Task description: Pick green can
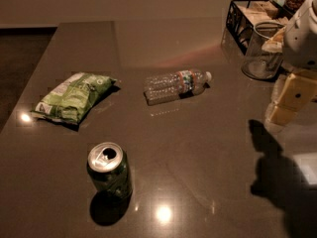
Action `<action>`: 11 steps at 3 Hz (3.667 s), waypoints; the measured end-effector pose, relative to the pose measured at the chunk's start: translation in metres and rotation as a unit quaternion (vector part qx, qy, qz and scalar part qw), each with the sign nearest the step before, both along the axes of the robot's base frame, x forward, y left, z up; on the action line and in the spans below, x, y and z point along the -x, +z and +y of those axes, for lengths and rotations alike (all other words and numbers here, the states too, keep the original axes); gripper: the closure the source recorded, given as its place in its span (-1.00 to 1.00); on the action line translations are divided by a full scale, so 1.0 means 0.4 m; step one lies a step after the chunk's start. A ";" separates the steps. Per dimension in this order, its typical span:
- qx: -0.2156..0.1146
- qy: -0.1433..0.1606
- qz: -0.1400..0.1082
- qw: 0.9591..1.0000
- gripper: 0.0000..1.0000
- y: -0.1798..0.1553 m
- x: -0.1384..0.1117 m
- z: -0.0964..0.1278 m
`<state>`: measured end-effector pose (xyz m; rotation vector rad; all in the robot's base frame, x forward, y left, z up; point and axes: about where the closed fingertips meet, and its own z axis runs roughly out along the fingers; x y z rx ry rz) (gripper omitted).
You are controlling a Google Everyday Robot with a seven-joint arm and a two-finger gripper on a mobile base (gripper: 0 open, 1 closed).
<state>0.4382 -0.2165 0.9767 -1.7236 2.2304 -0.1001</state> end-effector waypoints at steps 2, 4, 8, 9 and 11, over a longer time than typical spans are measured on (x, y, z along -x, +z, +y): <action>-0.013 0.019 0.002 1.000 -1.00 -0.022 0.013 0.046; -0.097 0.078 0.034 0.992 -1.00 -0.081 0.081 0.217; -0.267 0.180 0.059 0.945 -1.00 -0.147 0.207 0.569; -0.281 0.186 0.072 0.939 -1.00 -0.175 0.251 0.621; -0.302 0.206 0.085 0.927 -0.90 -0.190 0.299 0.710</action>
Offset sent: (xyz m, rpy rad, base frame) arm -0.0095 0.0315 -0.0228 0.0451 0.0383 0.0660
